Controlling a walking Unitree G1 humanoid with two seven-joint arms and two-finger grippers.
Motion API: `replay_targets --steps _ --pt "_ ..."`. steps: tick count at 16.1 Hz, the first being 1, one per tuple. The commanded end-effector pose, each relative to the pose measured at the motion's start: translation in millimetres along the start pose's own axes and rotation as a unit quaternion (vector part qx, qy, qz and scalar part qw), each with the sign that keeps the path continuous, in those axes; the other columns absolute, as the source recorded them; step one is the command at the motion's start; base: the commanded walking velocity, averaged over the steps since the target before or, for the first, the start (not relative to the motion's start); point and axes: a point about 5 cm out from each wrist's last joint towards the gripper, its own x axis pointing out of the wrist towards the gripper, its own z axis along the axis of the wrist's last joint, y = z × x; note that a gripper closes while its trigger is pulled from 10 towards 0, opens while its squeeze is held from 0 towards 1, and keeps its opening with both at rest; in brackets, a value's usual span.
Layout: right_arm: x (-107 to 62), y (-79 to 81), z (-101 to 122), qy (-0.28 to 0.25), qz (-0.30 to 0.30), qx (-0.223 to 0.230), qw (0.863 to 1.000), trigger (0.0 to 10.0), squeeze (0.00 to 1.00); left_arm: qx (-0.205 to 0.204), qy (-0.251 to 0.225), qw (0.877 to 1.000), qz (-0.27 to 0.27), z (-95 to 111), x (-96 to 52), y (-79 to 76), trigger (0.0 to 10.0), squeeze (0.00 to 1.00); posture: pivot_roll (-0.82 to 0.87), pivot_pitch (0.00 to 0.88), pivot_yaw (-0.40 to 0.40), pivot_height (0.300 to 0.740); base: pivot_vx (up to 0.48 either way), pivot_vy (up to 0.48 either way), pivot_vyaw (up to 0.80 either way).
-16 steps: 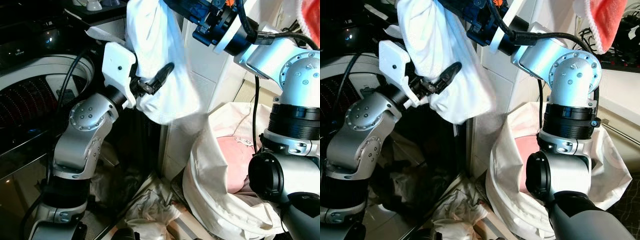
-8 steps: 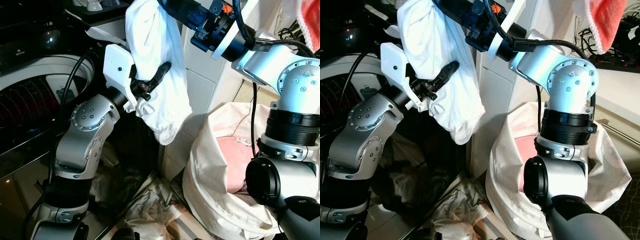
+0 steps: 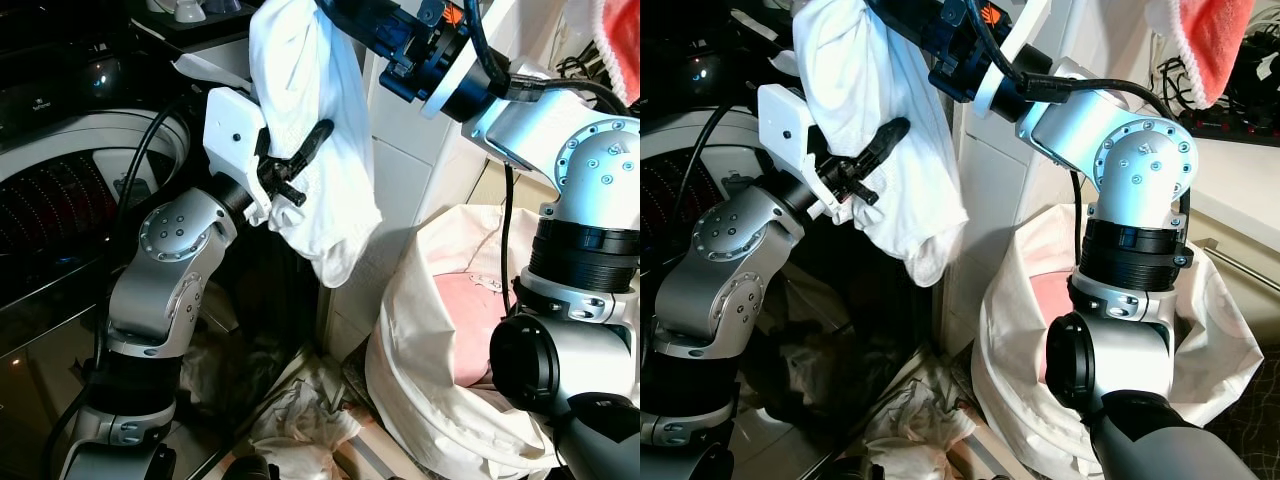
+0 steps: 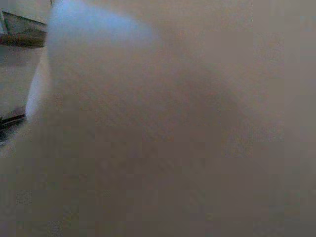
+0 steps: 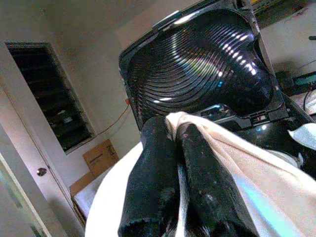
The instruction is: Clothes washing
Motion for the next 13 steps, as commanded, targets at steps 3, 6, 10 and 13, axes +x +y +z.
replay_targets --steps 3,6,10,13 --pt "-3.4 4.6 8 -0.02 0.008 -0.004 1.0 0.0 0.0 -0.005 0.006 1.0 0.001 -2 -0.6 3.5 0.0 0.0 0.1 0.0 -0.024 0.74 0.0 0.0 0.0" --pt "-3.5 4.7 8 -0.019 0.007 -0.005 1.0 0.0 0.0 -0.01 0.007 1.0 0.005 -3 -0.5 4.9 0.0 0.0 0.1 0.0 -0.023 0.74 0.0 0.0 0.0" --pt "-5.2 3.4 11 -0.029 0.003 -0.005 1.0 10.0 1.0 0.008 0.013 0.998 0.057 -3 -1.1 21.5 0.0 0.0 0.09 0.0 -0.028 0.74 0.0 0.0 0.0" --pt "-4.8 5.3 13 -0.038 0.011 -0.007 0.999 10.0 1.0 0.049 0.024 0.992 0.11 2 -1.5 48.6 0.0 0.0 0.09 0.0 -0.018 0.74 0.0 0.0 0.0"
